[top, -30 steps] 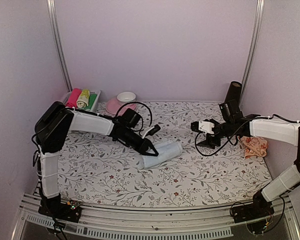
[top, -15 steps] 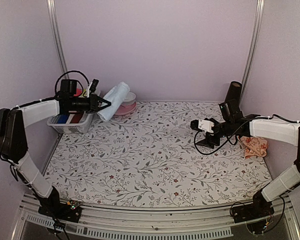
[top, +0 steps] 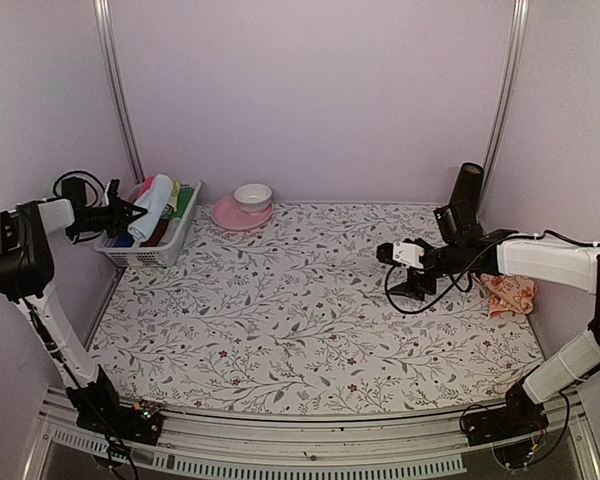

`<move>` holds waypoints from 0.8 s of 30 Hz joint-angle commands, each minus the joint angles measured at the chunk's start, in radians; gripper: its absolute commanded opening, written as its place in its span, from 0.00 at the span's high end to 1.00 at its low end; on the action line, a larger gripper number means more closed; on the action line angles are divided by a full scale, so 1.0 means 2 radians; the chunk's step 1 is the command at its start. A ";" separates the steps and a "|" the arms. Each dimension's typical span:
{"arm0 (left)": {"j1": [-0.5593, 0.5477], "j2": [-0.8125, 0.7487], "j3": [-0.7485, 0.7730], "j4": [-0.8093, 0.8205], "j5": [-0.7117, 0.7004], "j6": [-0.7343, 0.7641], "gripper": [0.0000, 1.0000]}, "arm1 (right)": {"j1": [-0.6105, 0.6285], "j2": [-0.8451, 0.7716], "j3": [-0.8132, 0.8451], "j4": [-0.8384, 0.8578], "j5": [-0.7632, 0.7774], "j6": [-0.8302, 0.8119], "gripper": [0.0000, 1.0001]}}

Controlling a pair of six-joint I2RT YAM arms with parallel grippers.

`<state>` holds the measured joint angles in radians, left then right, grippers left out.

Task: Roll the towels
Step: Place the towel in the storage box.

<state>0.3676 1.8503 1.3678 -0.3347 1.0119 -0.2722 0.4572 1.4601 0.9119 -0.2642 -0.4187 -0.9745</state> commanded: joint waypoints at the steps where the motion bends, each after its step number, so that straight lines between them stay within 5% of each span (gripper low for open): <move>1: 0.018 0.029 0.039 -0.071 -0.015 0.037 1.00 | 0.014 -0.003 0.007 -0.010 -0.016 0.009 0.24; 12: 0.057 0.106 0.121 -0.119 -0.044 0.047 1.00 | 0.040 0.010 0.009 -0.012 -0.007 0.006 0.24; 24: 0.043 0.123 0.090 -0.067 -0.090 0.020 1.00 | 0.049 0.023 0.009 -0.014 0.002 0.002 0.24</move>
<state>0.4301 2.0651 1.5703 -0.4995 0.8791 -0.2134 0.5488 1.4857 0.9119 -0.2779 -0.4213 -0.9668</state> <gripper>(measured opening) 0.128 0.764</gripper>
